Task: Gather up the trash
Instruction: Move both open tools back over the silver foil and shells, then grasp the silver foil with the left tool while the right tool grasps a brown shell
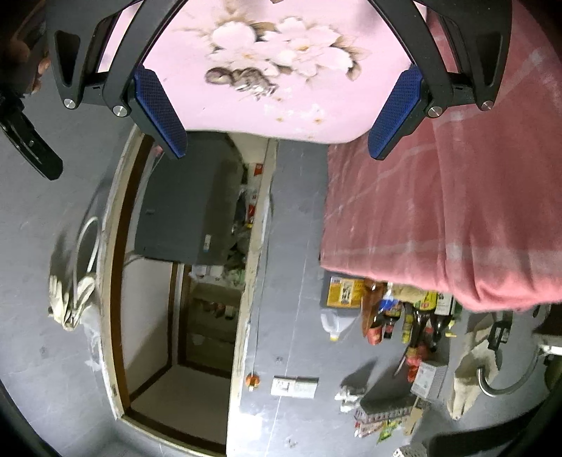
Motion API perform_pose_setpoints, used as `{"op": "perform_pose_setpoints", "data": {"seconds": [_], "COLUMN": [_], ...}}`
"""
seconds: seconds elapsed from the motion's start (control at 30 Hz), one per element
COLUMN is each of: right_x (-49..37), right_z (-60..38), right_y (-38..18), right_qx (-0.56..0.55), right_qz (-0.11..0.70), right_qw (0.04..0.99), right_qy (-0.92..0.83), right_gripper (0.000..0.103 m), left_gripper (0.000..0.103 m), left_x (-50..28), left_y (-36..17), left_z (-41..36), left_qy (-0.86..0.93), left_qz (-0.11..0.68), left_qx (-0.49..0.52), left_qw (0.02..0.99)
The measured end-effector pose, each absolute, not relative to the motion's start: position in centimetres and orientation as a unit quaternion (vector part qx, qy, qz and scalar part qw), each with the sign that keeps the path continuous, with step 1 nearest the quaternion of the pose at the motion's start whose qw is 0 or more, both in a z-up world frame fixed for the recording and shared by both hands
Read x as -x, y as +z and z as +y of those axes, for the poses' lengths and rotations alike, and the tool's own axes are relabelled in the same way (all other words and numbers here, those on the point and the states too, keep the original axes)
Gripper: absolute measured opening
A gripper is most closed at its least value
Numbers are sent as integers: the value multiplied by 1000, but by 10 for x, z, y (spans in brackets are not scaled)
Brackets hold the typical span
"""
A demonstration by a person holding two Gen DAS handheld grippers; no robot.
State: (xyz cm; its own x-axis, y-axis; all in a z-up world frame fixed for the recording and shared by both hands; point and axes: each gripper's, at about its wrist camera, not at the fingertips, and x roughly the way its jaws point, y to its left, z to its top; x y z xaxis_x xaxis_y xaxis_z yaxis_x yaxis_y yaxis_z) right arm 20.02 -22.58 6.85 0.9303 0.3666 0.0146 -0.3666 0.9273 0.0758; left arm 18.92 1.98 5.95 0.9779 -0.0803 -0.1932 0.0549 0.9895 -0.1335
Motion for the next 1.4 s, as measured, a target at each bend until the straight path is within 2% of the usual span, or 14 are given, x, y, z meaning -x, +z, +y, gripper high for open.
{"op": "perform_pose_setpoints", "data": {"seconds": [0.53,0.7,0.77,0.9,1.0,1.17,1.37,1.4], "right_x": [-281,-308,-316,-328,-333,-340,-342,-342], "right_z": [-197,-184,-181,-180,-181,-183,-180,-179], "right_y": [30,13,6,-5,-11,-20,-26,-27], "right_qx": [26,60,70,76,75,68,73,75], "right_qz": [134,209,234,277,300,331,350,351], "right_qw": [967,952,945,931,920,903,892,891], "right_qy": [213,215,217,226,240,264,278,279], "right_gripper": [103,98,93,86,81,74,73,73], "left_gripper": [100,100,96,82,76,57,36,29], "left_x": [-261,-283,-294,-307,-315,-327,-340,-340], "left_y": [9,-2,-7,-13,-15,-22,-29,-30], "left_z": [36,27,26,24,21,10,14,15], "left_qy": [-74,-91,-92,-110,-133,-156,-166,-168], "left_qz": [224,274,293,325,345,372,399,403], "left_qx": [82,71,74,78,88,90,110,112], "left_qw": [968,955,949,936,925,910,895,893]}}
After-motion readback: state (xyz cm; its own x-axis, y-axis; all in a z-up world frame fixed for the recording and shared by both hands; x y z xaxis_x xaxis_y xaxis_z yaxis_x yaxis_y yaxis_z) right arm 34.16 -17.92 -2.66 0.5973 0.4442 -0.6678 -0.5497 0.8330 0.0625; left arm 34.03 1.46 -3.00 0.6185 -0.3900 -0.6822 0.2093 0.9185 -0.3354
